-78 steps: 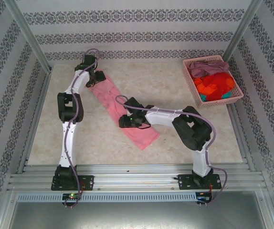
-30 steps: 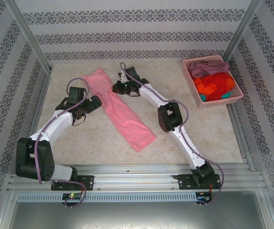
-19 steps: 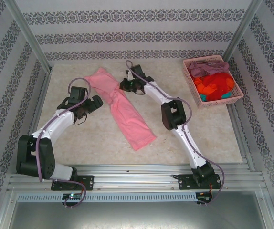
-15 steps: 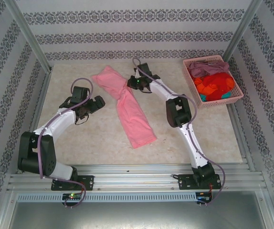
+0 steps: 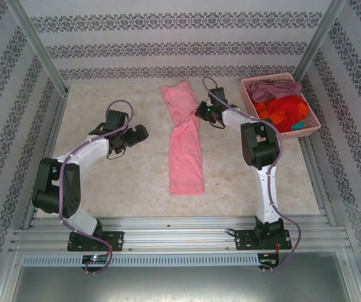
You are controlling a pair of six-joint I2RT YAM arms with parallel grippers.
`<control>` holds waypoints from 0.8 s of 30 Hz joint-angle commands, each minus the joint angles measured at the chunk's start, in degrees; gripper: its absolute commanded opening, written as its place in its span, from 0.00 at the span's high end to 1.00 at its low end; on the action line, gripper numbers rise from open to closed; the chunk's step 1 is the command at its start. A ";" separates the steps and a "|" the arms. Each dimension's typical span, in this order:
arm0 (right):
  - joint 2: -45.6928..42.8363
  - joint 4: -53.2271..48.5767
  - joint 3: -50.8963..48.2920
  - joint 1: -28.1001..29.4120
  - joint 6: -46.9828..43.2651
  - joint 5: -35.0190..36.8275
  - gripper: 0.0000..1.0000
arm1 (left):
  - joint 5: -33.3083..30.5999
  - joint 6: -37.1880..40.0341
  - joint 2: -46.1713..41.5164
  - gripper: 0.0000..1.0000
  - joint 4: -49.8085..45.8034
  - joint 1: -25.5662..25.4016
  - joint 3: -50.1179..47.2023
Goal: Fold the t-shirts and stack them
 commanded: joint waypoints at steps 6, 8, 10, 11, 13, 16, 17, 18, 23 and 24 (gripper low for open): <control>-7.87 5.81 -7.73 -1.21 -0.60 2.95 0.63 | 4.94 3.26 3.33 0.00 3.18 -3.47 3.28; -10.40 6.87 -10.13 -1.29 -1.93 3.64 0.43 | 7.65 4.15 3.42 0.00 4.39 -4.21 3.47; -13.60 8.20 -13.44 -1.18 -3.48 4.98 0.33 | 10.86 4.77 3.89 0.00 5.80 -5.88 3.65; -15.02 8.84 -15.01 -1.18 -4.40 5.45 0.31 | 12.16 5.05 4.39 0.00 6.12 -6.87 4.18; -18.33 10.13 -18.64 -1.12 -7.12 6.58 0.20 | 14.05 6.16 6.07 0.00 5.91 -9.93 5.82; -22.86 10.88 -23.58 -1.12 -10.75 10.01 0.06 | 14.11 7.66 10.11 0.00 5.89 -14.83 8.94; -24.37 11.29 -25.13 -1.00 -11.59 11.10 0.03 | 14.49 7.95 11.32 0.00 6.19 -16.00 9.84; -25.98 11.58 -26.84 -1.13 -12.30 12.78 0.02 | 14.91 8.00 12.97 0.00 7.27 -17.19 10.51; -32.91 9.73 -33.20 -1.67 -13.49 19.09 0.02 | 18.33 5.24 18.80 0.00 10.87 -20.34 10.97; -34.20 10.64 -35.19 -1.79 -13.45 20.51 0.02 | 18.49 4.88 19.19 0.00 10.98 -20.95 10.46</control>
